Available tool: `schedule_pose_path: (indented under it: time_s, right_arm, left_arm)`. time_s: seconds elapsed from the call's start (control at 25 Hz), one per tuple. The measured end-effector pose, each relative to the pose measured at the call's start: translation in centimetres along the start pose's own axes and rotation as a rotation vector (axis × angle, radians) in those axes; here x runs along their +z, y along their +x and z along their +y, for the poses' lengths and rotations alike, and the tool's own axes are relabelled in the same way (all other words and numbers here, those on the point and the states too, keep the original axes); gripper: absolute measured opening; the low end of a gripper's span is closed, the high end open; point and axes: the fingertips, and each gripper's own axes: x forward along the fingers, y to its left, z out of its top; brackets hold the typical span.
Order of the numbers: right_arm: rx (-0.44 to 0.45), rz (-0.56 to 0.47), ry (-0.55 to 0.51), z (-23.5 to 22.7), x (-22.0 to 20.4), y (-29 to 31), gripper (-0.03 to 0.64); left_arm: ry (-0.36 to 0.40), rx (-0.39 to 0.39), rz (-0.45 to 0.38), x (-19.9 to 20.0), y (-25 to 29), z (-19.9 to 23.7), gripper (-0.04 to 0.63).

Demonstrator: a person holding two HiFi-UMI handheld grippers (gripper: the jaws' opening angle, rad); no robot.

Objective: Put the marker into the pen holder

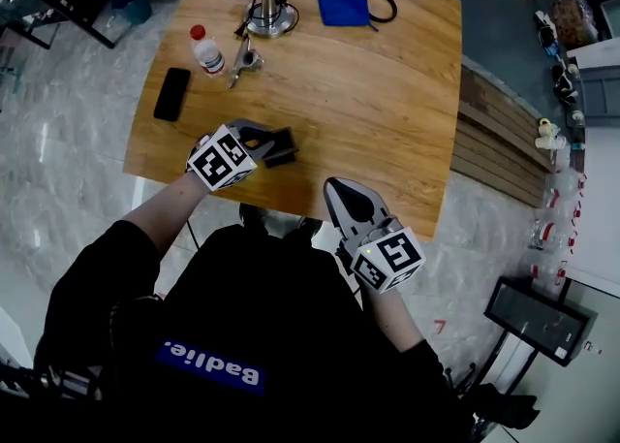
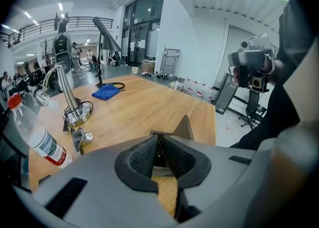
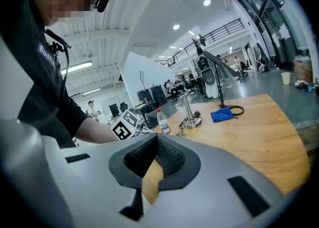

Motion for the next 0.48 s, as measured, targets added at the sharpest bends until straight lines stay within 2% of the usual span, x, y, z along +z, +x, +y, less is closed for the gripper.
schedule_pose_path:
  time_s: [0.24, 0.48]
  right_arm:
    - [-0.005, 0.007, -0.007, -0.2, 0.2, 0.0, 0.006]
    - [-0.022, 0.022, -0.009, 0.6, 0.1, 0.4, 0.006]
  left_arm:
    - [-0.067, -0.012, -0.010, -0.9, 0.6, 0.7, 0.044]
    - [-0.119, -0.067, -0.047, -1.9, 0.6, 1.0, 0.044]
